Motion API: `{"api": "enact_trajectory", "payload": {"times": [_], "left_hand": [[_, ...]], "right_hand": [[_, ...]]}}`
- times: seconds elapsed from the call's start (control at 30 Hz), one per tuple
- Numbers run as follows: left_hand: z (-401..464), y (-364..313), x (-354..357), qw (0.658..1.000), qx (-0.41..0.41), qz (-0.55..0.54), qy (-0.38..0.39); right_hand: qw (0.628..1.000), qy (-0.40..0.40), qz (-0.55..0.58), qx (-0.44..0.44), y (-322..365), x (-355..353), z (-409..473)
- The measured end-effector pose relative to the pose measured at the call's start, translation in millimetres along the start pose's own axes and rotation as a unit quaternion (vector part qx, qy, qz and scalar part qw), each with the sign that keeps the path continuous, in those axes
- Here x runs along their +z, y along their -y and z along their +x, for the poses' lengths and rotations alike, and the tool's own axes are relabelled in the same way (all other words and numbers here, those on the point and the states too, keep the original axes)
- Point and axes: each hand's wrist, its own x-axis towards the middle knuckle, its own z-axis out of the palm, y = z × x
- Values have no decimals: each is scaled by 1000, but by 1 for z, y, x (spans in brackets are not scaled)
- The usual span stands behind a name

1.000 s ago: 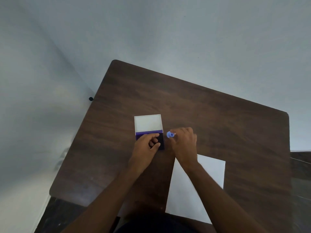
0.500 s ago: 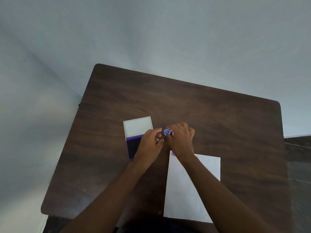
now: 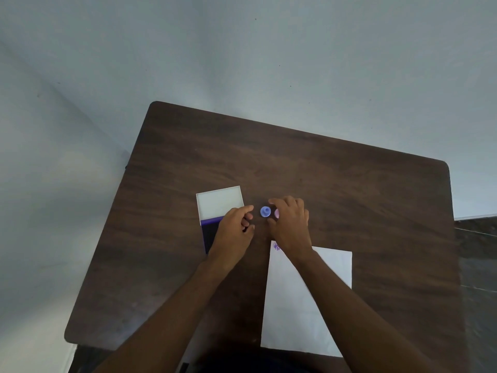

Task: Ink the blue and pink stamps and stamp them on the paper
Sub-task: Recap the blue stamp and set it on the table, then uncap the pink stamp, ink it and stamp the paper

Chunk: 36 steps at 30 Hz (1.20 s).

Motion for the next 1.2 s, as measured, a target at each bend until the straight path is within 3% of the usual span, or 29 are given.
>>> {"api": "enact_trajectory", "payload": {"times": [0.6,0.7,0.97,1.07,1.2], "left_hand": [[-8,12,-11,999,39,8,3],[-11,14,-12,999,38,4,-6],[-27,12,-18,997,7,-46,53],[-39,16,-26,995,10,-83,55],[-51,25,-33,994,16,-104,29]], "right_hand": [[998,31,11,55,-6,-10,-8],[993,23,96,71,0,-17,-22],[890,87,403,196,22,-29,-52],[853,122,460,217,29,-34,-60],[838,158,473,223,37,-34,-67]]}}
